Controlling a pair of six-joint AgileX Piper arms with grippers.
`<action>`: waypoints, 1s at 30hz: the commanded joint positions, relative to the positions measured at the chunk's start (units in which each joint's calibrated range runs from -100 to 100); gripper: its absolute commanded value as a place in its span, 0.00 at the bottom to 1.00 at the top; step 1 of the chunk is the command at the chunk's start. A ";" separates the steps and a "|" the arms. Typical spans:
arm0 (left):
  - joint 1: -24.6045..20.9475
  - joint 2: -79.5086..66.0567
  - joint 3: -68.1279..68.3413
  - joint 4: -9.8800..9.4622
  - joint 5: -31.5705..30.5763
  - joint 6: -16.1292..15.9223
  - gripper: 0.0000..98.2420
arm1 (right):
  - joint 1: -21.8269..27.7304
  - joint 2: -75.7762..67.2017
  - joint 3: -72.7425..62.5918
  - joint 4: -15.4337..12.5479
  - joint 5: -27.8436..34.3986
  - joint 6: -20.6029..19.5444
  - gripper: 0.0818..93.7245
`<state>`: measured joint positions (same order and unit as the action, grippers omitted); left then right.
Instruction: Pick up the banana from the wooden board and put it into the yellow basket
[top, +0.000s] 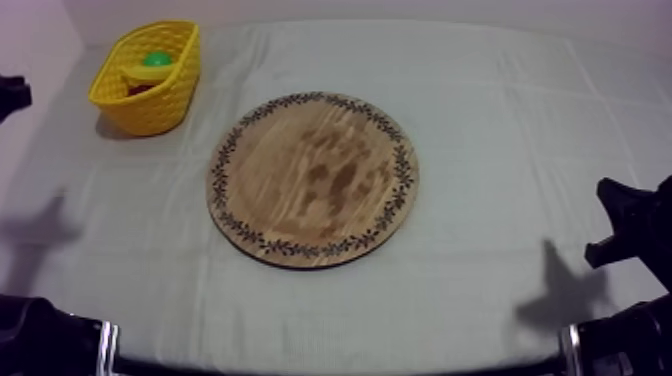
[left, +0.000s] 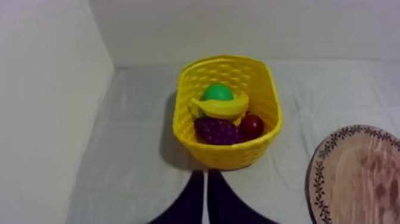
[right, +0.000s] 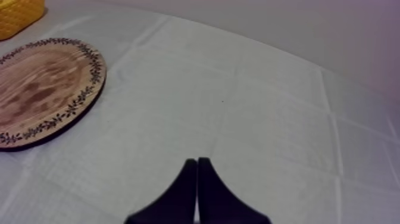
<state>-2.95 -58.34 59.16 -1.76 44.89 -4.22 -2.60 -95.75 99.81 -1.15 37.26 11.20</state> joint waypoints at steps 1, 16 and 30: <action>-0.09 -12.13 10.30 0.02 -1.53 -0.18 0.00 | 0.00 0.00 -0.03 0.00 0.00 0.01 0.00; 0.95 -33.38 31.97 -0.81 -3.87 0.15 0.00 | 0.00 0.00 -0.03 0.00 0.00 0.02 0.00; 1.42 -41.07 37.83 -0.86 -4.49 1.91 0.00 | 0.00 0.00 -0.03 0.00 0.00 0.03 0.00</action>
<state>-1.51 -99.36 96.87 -2.63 40.43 -2.37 -2.60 -95.75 99.81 -1.15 37.26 11.20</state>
